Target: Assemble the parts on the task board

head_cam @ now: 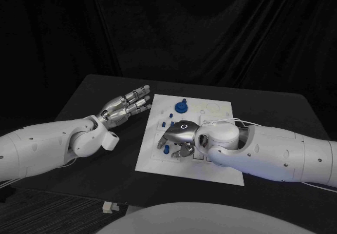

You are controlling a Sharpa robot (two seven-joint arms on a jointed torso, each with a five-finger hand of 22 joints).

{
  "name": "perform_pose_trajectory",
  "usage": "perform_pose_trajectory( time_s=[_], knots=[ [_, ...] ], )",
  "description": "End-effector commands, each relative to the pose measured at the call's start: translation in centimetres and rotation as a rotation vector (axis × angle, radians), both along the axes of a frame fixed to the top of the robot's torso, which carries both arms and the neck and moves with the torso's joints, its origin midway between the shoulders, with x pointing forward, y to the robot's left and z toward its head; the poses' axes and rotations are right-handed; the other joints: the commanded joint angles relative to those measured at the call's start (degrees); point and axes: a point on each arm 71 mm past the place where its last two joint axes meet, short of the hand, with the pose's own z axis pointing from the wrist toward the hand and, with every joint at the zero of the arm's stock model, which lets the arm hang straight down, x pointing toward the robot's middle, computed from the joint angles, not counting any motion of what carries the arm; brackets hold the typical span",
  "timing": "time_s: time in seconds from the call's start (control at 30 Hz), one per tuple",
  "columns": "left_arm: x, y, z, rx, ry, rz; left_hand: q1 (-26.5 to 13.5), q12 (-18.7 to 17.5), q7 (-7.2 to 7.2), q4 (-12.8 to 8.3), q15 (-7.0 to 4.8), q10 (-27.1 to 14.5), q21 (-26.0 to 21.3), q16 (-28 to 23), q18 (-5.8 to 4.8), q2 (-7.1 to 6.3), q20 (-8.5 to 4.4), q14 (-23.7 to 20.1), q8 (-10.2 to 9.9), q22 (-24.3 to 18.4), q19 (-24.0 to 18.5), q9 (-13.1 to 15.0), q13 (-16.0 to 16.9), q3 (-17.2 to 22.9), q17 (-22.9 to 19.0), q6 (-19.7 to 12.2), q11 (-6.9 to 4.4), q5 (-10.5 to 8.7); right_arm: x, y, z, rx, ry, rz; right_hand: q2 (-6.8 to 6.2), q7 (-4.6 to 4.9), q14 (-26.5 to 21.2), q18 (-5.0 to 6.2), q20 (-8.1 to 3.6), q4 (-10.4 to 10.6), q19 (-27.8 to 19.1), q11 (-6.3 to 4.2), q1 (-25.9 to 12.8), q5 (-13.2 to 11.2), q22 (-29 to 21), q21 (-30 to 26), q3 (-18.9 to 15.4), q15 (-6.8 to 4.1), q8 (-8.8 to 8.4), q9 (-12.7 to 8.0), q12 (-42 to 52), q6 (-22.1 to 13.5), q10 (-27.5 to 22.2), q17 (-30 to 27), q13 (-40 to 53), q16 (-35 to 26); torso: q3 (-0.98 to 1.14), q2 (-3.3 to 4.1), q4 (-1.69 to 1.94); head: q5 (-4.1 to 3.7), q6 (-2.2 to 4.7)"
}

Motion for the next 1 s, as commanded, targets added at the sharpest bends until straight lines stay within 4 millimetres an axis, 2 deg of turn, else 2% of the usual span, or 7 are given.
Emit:
perform_pose_trajectory(
  time_s=[0.03,0.43,0.5,0.8,0.83,0.9,1.0],
  knots=[
    [-0.1,0.0,0.9,-0.100,-0.100,0.003,0.2,0.8,0.14,-1.1,0.33,-0.2,0.1,-0.3,0.81,0.51,0.16,0.0,-0.4,0.7,0.4,-0.1,-0.1,0.5,-0.3,0.2,0.64,0.64,0.1,-0.5,-0.1,-0.033,-0.026,-0.036,-2.25,-1.03,-2.3,3.06,0.34,5.0,-1.8,-0.24,3.5,-2.2,3.8,-4.0,-3.5,-0.12,-0.47,-1.2,1.5,-2.7,-5.3,-2.5,0.8,-2.1,-0.01,0.02,-0.02,0.11,0.00],
    [0.0,0.0,0.9,-0.096,-0.099,0.005,0.3,0.8,0.19,-1.1,0.36,-0.2,0.1,-0.2,0.81,0.52,0.16,0.0,-0.4,0.7,0.5,-0.1,-0.1,0.5,-0.3,0.2,0.66,0.66,0.6,-3.1,4.7,0.225,-0.163,-0.028,-6.60,-5.48,-5.7,3.65,0.44,7.4,-4.2,-0.64,-1.4,-6.1,3.1,-9.1,-7.7,0.21,-1.65,-4.4,5.9,-21.6,-13.9,-6.0,1.2,-3.5,0.01,-0.03,-0.03,-0.05,0.00],
    [0.0,0.1,0.9,-0.095,-0.099,0.006,0.3,0.8,0.20,-1.1,0.37,-0.2,0.1,-0.2,0.81,0.51,0.17,0.0,-0.4,0.6,0.5,-0.1,-0.1,0.6,-0.3,0.3,0.67,0.67,0.9,-4.0,6.6,0.333,-0.175,-0.023,-4.14,-2.13,-4.3,3.25,0.49,7.2,-2.7,-0.46,-1.2,-4.6,3.8,-6.3,-5.2,0.23,0.80,-3.1,9.5,-12.6,-10.6,-4.3,2.3,-1.8,0.02,-0.04,-0.03,-0.15,0.00],
    [0.0,0.5,0.9,-0.085,-0.099,0.017,0.2,1.0,0.45,-1.3,0.44,-0.2,0.1,0.0,0.81,0.50,0.16,0.1,-0.4,0.8,0.5,-0.1,-0.1,0.6,-0.1,0.4,0.75,0.74,3.4,-10.2,12.9,0.531,-0.141,-0.214,2.58,3.32,-5.2,3.57,-0.25,6.1,-2.2,-2.60,-5.6,-5.4,3.5,-8.4,-3.0,-0.93,7.41,0.2,37.4,6.7,10.3,-7.8,14.3,-3.2,0.01,-0.02,-0.03,-0.91,0.00],
    [0.0,0.5,0.9,-0.085,-0.098,0.017,0.2,1.0,0.49,-1.3,0.47,-0.2,0.1,0.1,0.81,0.51,0.16,0.2,-0.4,0.8,0.6,-0.1,-0.1,0.6,-0.1,0.5,0.81,0.76,3.9,-11.0,12.9,0.508,-0.116,-0.266,3.12,2.63,-5.8,4.48,-1.47,5.9,-2.6,-3.86,-6.0,-5.0,2.9,-10.9,-3.1,-1.38,7.74,1.1,52.7,8.7,8.4,-9.8,25.1,-4.7,0.02,-0.01,0.02,-1.11,0.00],
    [0.0,0.4,0.9,-0.085,-0.099,0.017,0.1,1.3,0.57,-1.4,0.53,-0.1,0.2,0.3,0.81,0.55,0.17,0.3,-0.3,1.0,0.7,0.0,0.0,0.6,0.0,0.6,1.05,0.81,4.8,-12.5,12.4,0.415,-0.046,-0.372,3.07,3.33,-2.5,3.25,-1.28,6.3,-0.8,-4.83,-9.3,-5.3,3.8,-7.8,-3.9,-1.42,8.75,2.0,71.2,11.0,26.2,-4.3,56.2,-0.7,0.02,-0.02,0.00,-1.48,0.00],
    [0.0,0.4,0.9,-0.086,-0.099,0.017,0.1,1.6,0.58,-1.5,0.58,-0.1,0.3,0.5,0.83,0.61,0.17,0.4,-0.3,1.3,0.8,0.0,0.0,0.6,0.0,0.6,1.27,0.86,5.8,-14.4,10.8,0.210,0.074,-0.520,3.00,2.66,9.4,-0.07,-2.35,6.8,7.9,-5.76,-20.6,-7.1,8.8,15.4,-4.2,-2.67,11.54,4.3,81.4,15.5,47.6,22.5,85.3,15.9,0.02,-0.08,-0.01,-1.73,0.00]
  ],
)
